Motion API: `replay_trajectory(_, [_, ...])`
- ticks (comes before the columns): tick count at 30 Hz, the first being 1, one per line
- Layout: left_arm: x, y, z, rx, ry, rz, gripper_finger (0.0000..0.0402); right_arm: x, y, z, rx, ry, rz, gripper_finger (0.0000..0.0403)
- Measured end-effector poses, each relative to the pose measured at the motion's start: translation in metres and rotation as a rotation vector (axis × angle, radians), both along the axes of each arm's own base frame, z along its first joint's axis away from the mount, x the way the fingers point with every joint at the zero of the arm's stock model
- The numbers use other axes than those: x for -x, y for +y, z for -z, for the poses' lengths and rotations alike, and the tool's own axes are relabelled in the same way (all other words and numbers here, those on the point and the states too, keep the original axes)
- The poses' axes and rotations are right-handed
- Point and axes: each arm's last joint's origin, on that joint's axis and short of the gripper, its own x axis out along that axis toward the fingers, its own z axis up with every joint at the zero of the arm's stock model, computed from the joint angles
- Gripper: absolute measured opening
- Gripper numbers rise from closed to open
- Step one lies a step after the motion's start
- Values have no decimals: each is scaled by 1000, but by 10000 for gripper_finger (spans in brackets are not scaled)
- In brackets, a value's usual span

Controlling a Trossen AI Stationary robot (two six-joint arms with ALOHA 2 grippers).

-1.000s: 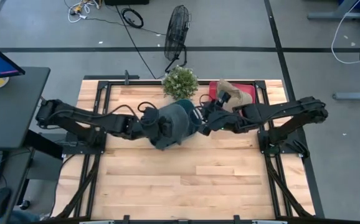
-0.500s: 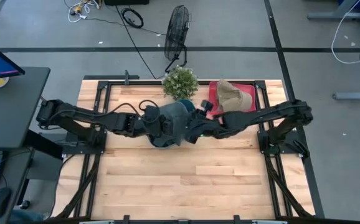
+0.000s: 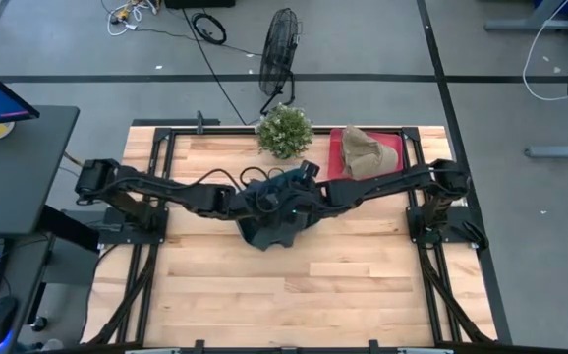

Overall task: Pick & Place hat
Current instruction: Put the black cap into the blue bin

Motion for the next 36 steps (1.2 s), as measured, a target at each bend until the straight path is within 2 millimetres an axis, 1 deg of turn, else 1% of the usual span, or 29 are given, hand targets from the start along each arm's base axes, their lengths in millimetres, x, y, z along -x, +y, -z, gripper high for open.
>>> replay_trajectory(3, [4, 2, -3, -32, 27, 28, 21, -1, -3, 3, -42, 4, -4, 58])
replay_trajectory(8, [13, 5, -12, -94, 63, 86, 21, 1, -1, 6, -160, 10, -31, 10])
replay_trajectory(9, [14, 5, -13, -112, 64, 102, 21, 1, 0, 6, -169, 10, -39, 6])
replay_trajectory(13, [15, 5, -17, -164, 63, 149, 21, 2, 6, 5, -217, 8, -62, 8])
replay_trajectory(19, [19, 5, -12, -194, 139, 183, 21, 6, 16, 3, -276, 30, -109, 4])
replay_trajectory(24, [22, 5, -9, -209, 187, 208, 25, 10, 17, 5, -281, 69, -94, 2])
replay_trajectory(27, [22, 6, -9, -190, 185, 227, 41, 10, 18, 5, -281, 71, -96, 2])
replay_trajectory(32, [20, 8, -10, -183, 168, 222, 91, 11, 18, 6, -285, 91, -101, 2])
replay_trajectory(36, [20, 9, -17, -189, 115, 225, 126, 12, 20, 7, -285, 99, -103, 2])
